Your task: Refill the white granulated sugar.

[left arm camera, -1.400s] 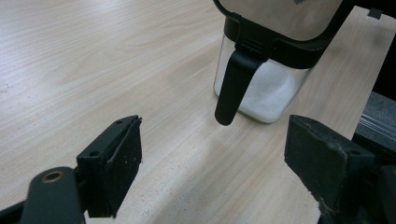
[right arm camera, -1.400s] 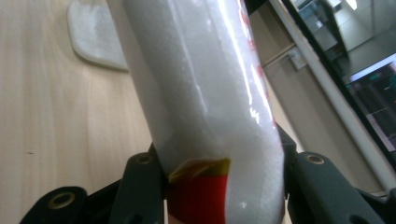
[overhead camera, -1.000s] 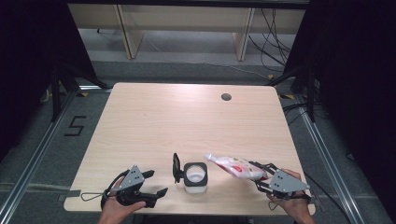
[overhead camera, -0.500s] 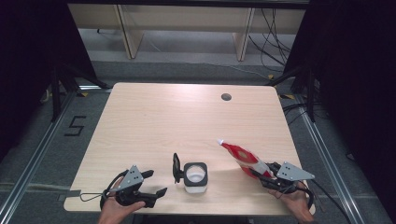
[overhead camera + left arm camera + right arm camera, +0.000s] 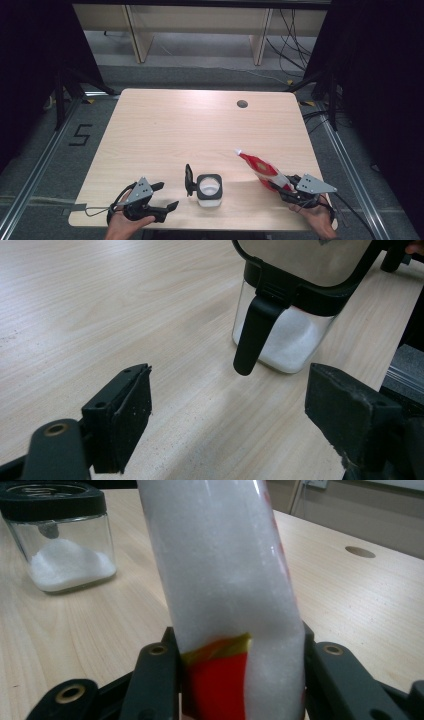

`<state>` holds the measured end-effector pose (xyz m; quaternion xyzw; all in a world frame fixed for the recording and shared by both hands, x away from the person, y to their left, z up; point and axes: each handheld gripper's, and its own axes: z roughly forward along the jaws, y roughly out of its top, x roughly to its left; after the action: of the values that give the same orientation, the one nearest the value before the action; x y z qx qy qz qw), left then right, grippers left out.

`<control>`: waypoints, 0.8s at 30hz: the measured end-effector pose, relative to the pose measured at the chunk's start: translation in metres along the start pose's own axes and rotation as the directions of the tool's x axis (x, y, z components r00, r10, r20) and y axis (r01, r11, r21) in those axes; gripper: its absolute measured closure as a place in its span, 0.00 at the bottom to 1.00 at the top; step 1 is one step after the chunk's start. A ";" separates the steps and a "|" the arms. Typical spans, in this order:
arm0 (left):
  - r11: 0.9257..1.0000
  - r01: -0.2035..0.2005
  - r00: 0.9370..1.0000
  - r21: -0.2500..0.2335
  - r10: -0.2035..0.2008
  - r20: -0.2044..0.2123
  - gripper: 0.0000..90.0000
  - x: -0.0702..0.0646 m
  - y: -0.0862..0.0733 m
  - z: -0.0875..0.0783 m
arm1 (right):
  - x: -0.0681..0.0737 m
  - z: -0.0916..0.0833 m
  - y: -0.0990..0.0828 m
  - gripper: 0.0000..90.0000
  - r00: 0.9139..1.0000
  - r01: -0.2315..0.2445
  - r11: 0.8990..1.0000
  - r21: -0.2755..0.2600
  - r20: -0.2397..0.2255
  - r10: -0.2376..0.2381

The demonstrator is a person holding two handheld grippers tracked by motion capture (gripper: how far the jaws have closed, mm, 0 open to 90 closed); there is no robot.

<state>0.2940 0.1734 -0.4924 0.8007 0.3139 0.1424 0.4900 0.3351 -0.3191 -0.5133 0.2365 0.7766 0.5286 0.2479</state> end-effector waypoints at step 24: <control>0.997 0.038 0.999 -0.067 -0.039 -0.007 0.20 -0.001 0.003 -0.006 | -0.001 -0.005 -0.002 0.69 0.991 -0.133 0.991 0.028 0.011 0.133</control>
<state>0.2912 0.1756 -0.4865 0.7770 0.3262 0.1466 0.5180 0.3327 -0.3241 -0.5136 0.2940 0.7654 0.5316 0.2123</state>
